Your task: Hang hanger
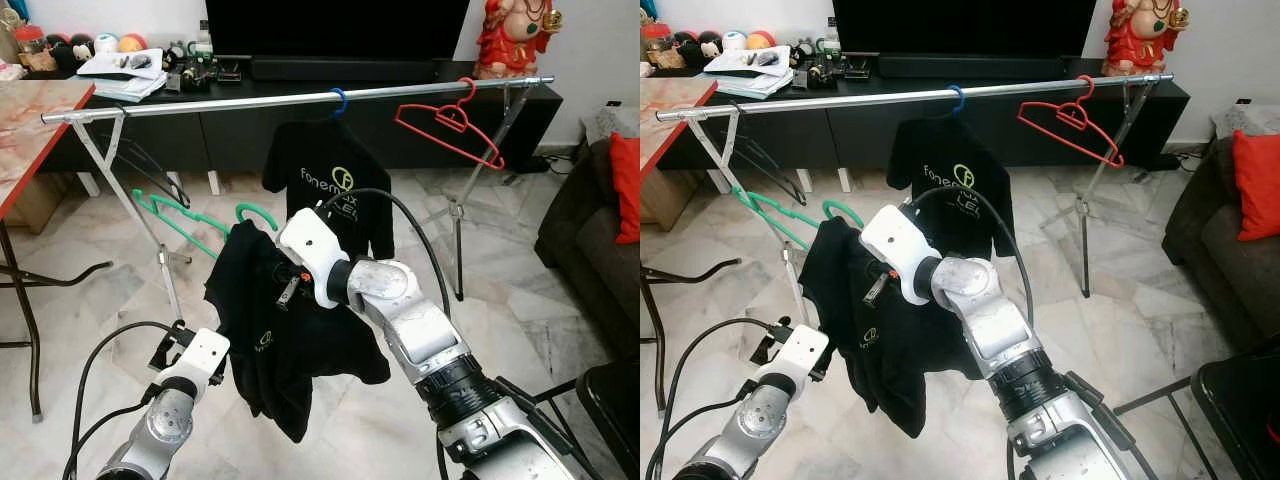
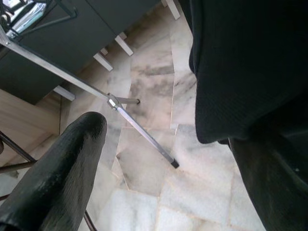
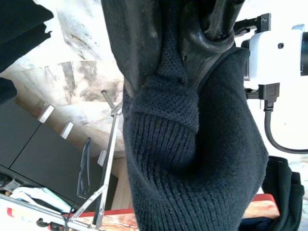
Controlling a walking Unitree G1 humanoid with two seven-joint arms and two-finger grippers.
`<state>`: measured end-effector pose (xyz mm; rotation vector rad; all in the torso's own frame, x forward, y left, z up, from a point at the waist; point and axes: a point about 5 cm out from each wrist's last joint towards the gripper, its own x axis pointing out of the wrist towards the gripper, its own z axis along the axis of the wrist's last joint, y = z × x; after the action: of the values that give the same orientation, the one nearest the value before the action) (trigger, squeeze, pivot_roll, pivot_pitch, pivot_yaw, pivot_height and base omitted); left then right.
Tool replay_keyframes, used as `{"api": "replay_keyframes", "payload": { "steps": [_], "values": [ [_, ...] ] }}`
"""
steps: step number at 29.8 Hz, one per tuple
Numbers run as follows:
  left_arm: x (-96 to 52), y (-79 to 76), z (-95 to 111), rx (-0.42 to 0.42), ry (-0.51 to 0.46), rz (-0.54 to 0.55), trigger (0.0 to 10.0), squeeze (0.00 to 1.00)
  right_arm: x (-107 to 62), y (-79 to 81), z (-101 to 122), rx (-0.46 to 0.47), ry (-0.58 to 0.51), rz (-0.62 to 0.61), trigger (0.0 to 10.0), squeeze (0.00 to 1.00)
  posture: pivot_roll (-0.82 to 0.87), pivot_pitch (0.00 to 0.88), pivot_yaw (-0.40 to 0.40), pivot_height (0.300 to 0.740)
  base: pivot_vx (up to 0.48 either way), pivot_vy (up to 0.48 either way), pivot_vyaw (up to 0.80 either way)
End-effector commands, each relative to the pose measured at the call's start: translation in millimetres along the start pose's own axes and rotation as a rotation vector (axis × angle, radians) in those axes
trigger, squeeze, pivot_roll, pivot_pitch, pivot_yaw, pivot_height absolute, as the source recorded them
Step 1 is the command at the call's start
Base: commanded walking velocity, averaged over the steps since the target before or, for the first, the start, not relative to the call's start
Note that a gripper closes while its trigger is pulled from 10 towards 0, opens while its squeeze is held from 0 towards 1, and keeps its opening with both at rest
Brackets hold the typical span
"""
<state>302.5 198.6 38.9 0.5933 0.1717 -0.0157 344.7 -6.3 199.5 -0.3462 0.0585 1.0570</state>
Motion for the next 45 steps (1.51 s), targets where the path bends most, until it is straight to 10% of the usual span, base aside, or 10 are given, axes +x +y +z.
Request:
{"api": "replay_keyframes", "payload": {
  "steps": [1, 14, 24, 26, 27, 28, 29, 45],
  "values": [
    [-0.3, 1.6, 0.4, -0.003, -0.010, 0.015, 10.0, 0.00, -0.5, -0.3, 7.5, -0.003, -0.032, 0.003, 0.0, 0.00, 0.00, 0.114, -0.040, 0.740, 0.000, 0.000, 0.00],
    [0.9, 13.8, 5.6, -0.038, -0.047, 0.128, 10.0, 0.00, -0.4, 0.9, 7.2, -0.009, -0.031, 0.013, 0.0, 0.00, 0.00, 0.114, -0.040, 0.740, 0.000, 0.000, 0.00],
    [-2.2, -15.6, 7.2, -0.108, -0.055, -0.082, 10.0, 0.00, 0.3, 4.1, 8.3, -0.017, -0.038, 0.034, 0.0, 0.00, 0.00, 0.117, -0.043, 0.740, 0.000, 0.000, 0.00],
    [-1.9, -15.0, 7.6, -0.111, -0.056, -0.075, 9.2, 0.00, 0.2, 4.3, 8.4, -0.018, -0.038, 0.035, 0.0, 0.00, 0.00, 0.116, -0.043, 0.740, 0.000, 0.000, 0.00],
    [-1.6, -14.5, 7.6, -0.112, -0.055, -0.072, 3.8, 0.00, 0.0, 4.3, 8.7, -0.018, -0.039, 0.035, 0.0, 0.00, 0.00, 0.116, -0.043, 0.740, 0.000, 0.000, 0.00],
    [-1.4, -14.2, 7.5, -0.112, -0.054, -0.071, 3.8, 0.00, -0.1, 4.3, 8.8, -0.018, -0.039, 0.035, 0.0, 0.00, 0.00, 0.116, -0.043, 0.740, 0.000, 0.000, 0.00],
    [-1.1, -13.6, 7.0, -0.112, -0.051, -0.071, 0.0, 0.00, -0.2, 4.3, 9.1, -0.019, -0.040, 0.036, 0.0, 0.00, 0.00, 0.115, -0.043, 0.740, 0.000, 0.000, 0.00],
    [-2.7, -13.0, -5.4, -0.107, 0.026, -0.076, 0.0, 0.00, -0.3, 4.0, 9.9, -0.021, -0.042, 0.035, 0.0, 0.00, 0.00, 0.117, -0.043, 0.740, 0.000, 0.000, 0.00]
  ]
}}
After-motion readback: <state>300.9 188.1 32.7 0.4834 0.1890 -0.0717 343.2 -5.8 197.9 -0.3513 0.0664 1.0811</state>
